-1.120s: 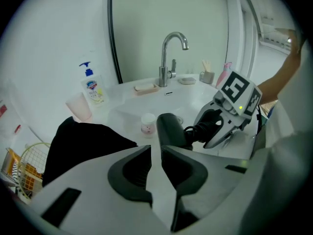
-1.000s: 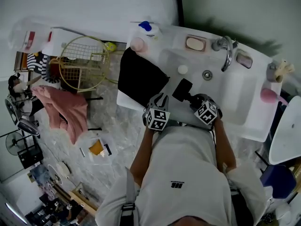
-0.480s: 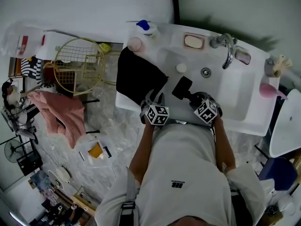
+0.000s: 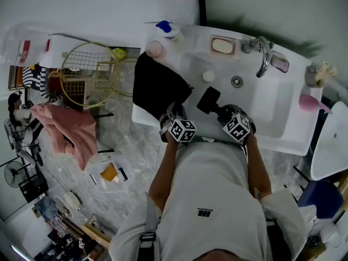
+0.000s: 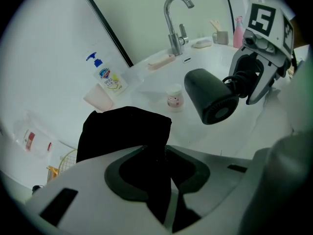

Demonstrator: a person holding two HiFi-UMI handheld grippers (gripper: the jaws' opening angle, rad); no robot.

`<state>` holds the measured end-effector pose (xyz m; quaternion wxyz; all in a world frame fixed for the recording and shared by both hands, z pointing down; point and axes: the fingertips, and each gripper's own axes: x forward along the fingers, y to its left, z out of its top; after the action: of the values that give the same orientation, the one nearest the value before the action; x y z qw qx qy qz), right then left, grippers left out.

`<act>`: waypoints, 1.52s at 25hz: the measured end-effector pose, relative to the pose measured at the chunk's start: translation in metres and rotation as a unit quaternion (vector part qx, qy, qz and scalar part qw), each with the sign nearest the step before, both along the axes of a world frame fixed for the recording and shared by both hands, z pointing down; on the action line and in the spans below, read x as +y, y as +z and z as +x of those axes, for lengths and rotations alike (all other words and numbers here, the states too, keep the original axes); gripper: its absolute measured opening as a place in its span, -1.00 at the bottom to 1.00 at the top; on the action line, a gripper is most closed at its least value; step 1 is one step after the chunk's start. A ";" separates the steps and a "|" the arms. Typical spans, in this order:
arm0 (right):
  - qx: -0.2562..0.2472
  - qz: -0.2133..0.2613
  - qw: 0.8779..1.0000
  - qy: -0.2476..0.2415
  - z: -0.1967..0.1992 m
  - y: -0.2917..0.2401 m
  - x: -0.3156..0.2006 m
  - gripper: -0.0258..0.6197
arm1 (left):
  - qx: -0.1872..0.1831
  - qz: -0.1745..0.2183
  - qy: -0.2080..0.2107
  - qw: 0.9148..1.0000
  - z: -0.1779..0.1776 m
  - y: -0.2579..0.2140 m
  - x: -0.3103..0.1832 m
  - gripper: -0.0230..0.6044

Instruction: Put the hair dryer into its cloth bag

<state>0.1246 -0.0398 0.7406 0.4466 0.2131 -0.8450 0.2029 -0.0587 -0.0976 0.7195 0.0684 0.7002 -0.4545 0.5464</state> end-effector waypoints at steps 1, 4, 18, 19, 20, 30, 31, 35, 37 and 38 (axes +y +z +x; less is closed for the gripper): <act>0.000 0.000 1.000 0.000 0.000 -0.001 0.000 -0.10 | -0.001 0.004 -0.001 1.000 0.000 -0.002 0.000 -0.58; -0.002 -0.001 1.000 -0.003 -0.001 -0.002 0.001 -0.10 | 0.006 0.020 -0.007 1.000 -0.001 -0.009 -0.002 -0.78; -0.035 -0.014 0.998 -0.051 -0.022 -0.031 0.011 -0.10 | 0.155 0.010 -0.074 0.985 0.003 -0.053 -0.006 -0.82; -0.041 -0.018 0.997 -0.058 -0.025 -0.033 0.013 -0.10 | 0.161 0.011 -0.077 0.984 0.003 -0.055 -0.007 -0.82; -0.048 -0.021 0.997 -0.065 -0.029 -0.034 0.015 -0.10 | 0.167 0.012 -0.080 0.983 0.002 -0.058 -0.008 -0.82; -0.083 -0.049 0.987 -0.128 -0.061 -0.048 0.032 -0.10 | 0.209 0.027 -0.082 0.974 0.003 -0.083 -0.018 -0.82; -0.085 -0.050 0.986 -0.133 -0.064 -0.049 0.033 -0.10 | 0.211 0.027 -0.079 0.974 0.003 -0.085 -0.019 -0.82; -0.090 -0.057 0.983 -0.152 -0.078 -0.052 0.035 -0.10 | 0.223 0.027 -0.074 0.972 0.002 -0.094 -0.019 -0.82; -0.091 -0.062 0.980 -0.165 -0.085 -0.053 0.036 -0.10 | 0.228 0.027 -0.070 0.971 0.003 -0.099 -0.020 -0.82; -0.091 -0.063 0.979 -0.172 -0.089 -0.053 0.037 -0.10 | 0.230 0.027 -0.067 0.971 0.003 -0.101 -0.020 -0.82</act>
<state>0.0360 -0.0025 0.6873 0.4087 0.0168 -0.8914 0.1949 -0.0557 -0.1174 0.6183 0.1888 0.7768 -0.4865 0.3526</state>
